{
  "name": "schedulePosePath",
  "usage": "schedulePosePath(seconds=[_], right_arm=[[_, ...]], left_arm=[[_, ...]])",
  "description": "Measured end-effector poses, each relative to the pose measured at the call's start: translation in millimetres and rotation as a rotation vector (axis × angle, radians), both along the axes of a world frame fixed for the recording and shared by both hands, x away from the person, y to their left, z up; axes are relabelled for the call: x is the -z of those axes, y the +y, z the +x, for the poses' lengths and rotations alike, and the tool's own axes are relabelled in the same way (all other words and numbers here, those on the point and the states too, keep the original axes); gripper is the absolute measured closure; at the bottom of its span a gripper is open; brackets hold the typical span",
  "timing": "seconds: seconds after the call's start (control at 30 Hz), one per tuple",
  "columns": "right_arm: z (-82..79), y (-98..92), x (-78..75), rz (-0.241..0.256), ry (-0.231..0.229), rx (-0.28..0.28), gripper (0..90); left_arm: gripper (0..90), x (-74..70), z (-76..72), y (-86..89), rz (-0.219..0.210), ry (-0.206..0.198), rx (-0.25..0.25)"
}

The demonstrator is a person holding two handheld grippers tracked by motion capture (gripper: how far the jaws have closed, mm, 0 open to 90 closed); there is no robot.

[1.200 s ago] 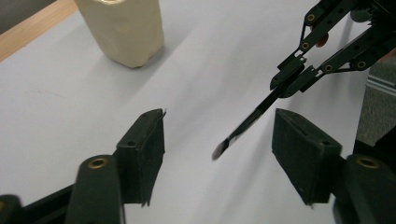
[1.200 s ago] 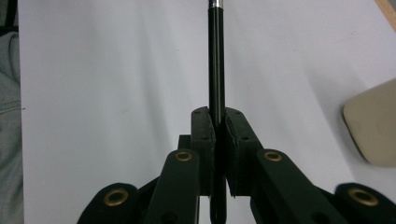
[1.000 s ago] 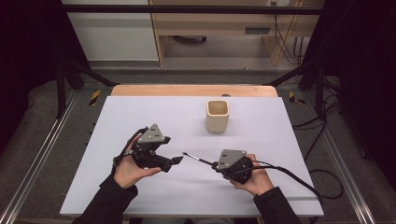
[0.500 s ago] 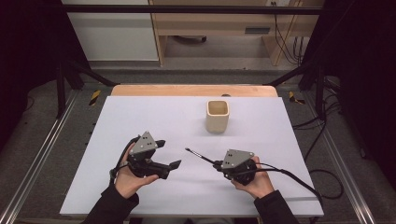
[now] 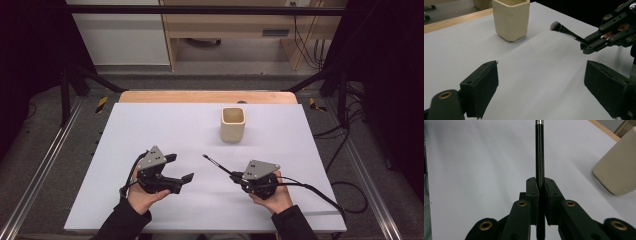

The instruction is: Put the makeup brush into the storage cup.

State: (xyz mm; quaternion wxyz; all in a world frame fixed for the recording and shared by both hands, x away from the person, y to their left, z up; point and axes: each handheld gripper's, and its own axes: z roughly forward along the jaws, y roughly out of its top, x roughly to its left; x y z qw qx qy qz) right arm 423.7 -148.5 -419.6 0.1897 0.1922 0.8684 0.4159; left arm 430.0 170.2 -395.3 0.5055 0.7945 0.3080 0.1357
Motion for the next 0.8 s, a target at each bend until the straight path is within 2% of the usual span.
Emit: schedulePosePath(seconds=[0.3,0.47,0.77,0.8], right_arm=[[0.7,1.9,2.5,0.047,0.002,0.019,83.3],[0.9,3.2,2.5,0.076,-0.008,0.026,83.3],[1.2,4.8,0.2,0.119,-0.02,0.035,83.3],[1.3,4.5,-0.6,0.126,-0.034,0.039,83.3]], left_arm=[[12.7,7.9,2.0,-1.1,-0.091,0.017,-0.007],[13.4,7.4,1.5,-3.7,-0.137,0.011,-0.012],[13.7,0.8,3.3,-11.9,-0.157,0.002,0.014],[13.8,-0.5,3.8,-12.9,-0.159,0.001,0.017]])
